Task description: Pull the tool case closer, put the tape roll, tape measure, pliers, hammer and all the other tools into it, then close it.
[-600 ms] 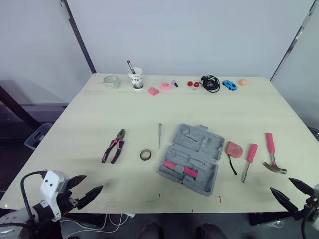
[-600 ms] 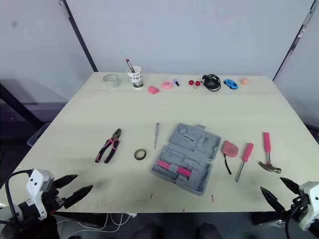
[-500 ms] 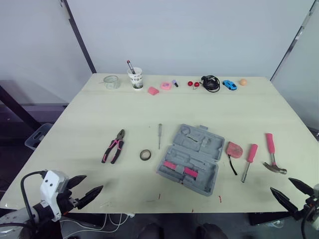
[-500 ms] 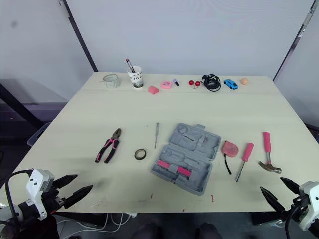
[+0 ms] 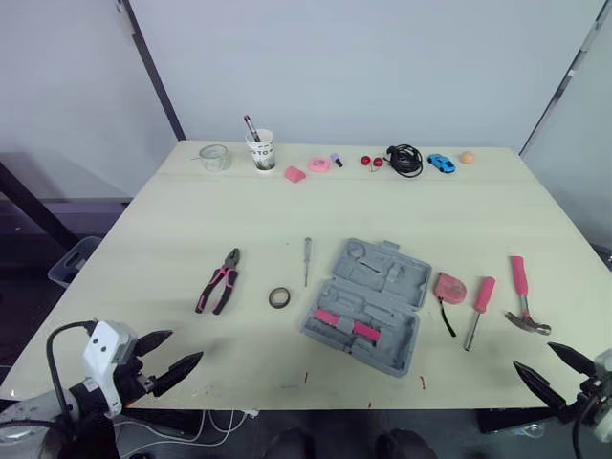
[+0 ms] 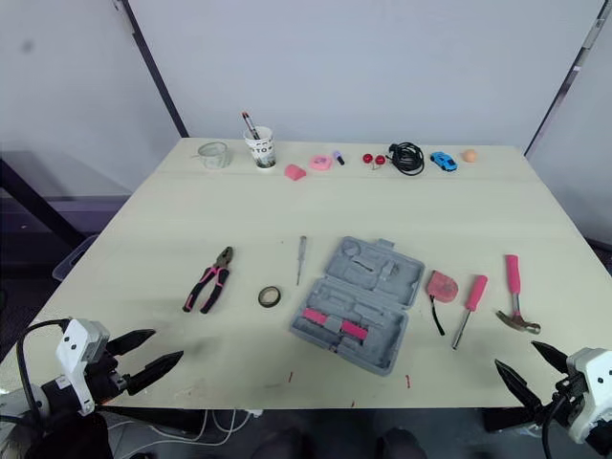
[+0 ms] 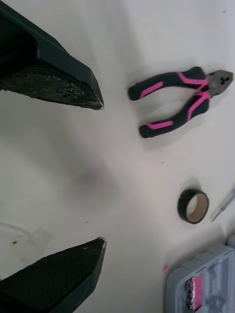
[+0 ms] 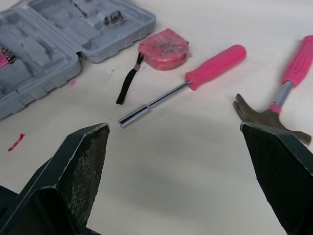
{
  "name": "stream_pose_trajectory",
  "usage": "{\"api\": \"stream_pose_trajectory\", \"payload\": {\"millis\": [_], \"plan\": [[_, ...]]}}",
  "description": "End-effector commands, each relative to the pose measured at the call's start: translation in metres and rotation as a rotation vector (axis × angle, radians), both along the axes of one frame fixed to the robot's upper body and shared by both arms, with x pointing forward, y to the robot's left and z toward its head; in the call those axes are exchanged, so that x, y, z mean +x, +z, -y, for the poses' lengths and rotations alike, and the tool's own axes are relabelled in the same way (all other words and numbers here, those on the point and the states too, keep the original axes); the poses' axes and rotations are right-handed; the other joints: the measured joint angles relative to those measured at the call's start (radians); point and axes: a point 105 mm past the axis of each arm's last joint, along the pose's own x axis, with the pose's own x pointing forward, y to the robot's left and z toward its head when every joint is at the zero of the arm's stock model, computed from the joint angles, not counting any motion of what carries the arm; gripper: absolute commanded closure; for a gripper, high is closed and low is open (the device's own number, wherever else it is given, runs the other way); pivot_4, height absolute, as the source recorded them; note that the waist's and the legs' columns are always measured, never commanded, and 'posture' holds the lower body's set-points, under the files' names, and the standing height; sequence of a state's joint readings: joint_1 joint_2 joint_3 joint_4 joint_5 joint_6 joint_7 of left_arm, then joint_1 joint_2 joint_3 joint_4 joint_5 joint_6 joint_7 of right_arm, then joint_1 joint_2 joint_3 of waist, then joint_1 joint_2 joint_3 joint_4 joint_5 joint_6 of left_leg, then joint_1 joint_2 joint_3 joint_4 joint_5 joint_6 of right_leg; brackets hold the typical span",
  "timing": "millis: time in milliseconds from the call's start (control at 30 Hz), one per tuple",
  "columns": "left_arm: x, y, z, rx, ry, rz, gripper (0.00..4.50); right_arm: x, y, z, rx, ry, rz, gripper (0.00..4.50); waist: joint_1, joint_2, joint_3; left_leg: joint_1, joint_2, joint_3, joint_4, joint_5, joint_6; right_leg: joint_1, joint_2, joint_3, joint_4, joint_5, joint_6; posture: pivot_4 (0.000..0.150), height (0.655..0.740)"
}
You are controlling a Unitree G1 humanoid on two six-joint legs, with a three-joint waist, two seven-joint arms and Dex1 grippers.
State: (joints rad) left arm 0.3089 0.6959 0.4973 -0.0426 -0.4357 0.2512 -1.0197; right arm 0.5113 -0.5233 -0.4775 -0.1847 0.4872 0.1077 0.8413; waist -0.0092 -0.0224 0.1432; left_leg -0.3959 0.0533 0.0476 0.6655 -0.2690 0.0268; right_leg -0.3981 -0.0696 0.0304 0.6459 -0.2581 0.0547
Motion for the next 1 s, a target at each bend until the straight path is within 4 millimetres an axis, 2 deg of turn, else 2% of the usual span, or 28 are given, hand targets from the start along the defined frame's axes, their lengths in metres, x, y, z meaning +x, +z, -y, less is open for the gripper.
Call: {"api": "stream_pose_trajectory", "payload": {"millis": [33,233,467,667,800,867,933,967,1000], "plan": [[0.008,0.011,0.002,-0.007,-0.031,0.030,0.06,0.008,0.014,-0.008,-0.022,0.033,0.045,0.00,0.000,0.000,0.000,0.000,0.000,0.000,0.000,0.000,0.000,0.000,0.000,-0.001,0.000,0.000,0.000,0.150,0.7400],[0.024,0.014,0.014,0.030,-0.117,0.022,0.06,0.017,0.022,-0.026,-0.012,0.102,0.049,0.00,0.000,0.000,0.000,-0.001,0.000,0.000,0.000,0.000,0.000,0.000,0.002,-0.003,0.000,0.000,0.000,0.150,0.7400],[0.063,0.018,0.038,0.064,-0.248,0.042,0.06,0.043,0.030,-0.036,-0.062,0.129,0.079,0.00,0.002,0.000,0.001,0.000,-0.001,0.000,0.001,0.000,0.000,0.002,0.007,-0.003,0.000,0.000,0.001,0.150,0.7400],[0.089,0.024,0.058,0.067,-0.345,0.067,0.06,0.062,0.030,-0.049,-0.093,0.156,0.076,0.00,0.000,0.000,0.000,-0.002,-0.007,0.001,0.001,0.000,0.001,0.002,0.008,-0.005,0.000,0.002,0.004,0.150,0.7400],[0.108,0.023,0.076,0.065,-0.410,0.082,0.06,0.070,0.025,-0.064,-0.112,0.221,0.056,0.00,0.002,0.000,0.001,-0.003,-0.007,0.000,0.002,0.000,0.001,0.002,0.009,-0.005,0.000,0.002,0.004,0.150,0.7400],[0.117,0.024,0.087,0.058,-0.453,0.086,0.00,0.076,0.023,-0.070,-0.130,0.244,0.045,0.51,0.003,0.000,0.001,-0.003,-0.007,0.000,0.003,0.001,0.001,0.003,0.010,-0.005,0.001,0.002,0.004,0.150,0.7400],[0.129,0.023,0.104,0.052,-0.509,0.084,0.55,0.084,0.022,-0.073,-0.156,0.249,0.035,1.21,0.002,0.000,0.001,-0.003,-0.007,0.000,0.003,0.001,0.001,0.003,0.010,-0.005,0.001,0.003,0.005,0.150,0.7400],[0.133,0.022,0.110,0.058,-0.533,0.080,0.83,0.087,0.021,-0.073,-0.168,0.252,0.029,1.77,0.003,0.000,0.001,-0.003,-0.007,0.000,0.004,0.001,0.001,0.003,0.011,-0.004,0.001,0.003,0.005,0.150,0.7400],[0.135,0.022,0.113,0.064,-0.547,0.078,1.17,0.089,0.020,-0.074,-0.175,0.253,0.025,2.03,0.004,-0.001,0.001,-0.003,-0.008,0.000,0.004,0.001,0.001,0.003,0.011,-0.004,0.001,0.003,0.005,0.150,0.7400]]}}
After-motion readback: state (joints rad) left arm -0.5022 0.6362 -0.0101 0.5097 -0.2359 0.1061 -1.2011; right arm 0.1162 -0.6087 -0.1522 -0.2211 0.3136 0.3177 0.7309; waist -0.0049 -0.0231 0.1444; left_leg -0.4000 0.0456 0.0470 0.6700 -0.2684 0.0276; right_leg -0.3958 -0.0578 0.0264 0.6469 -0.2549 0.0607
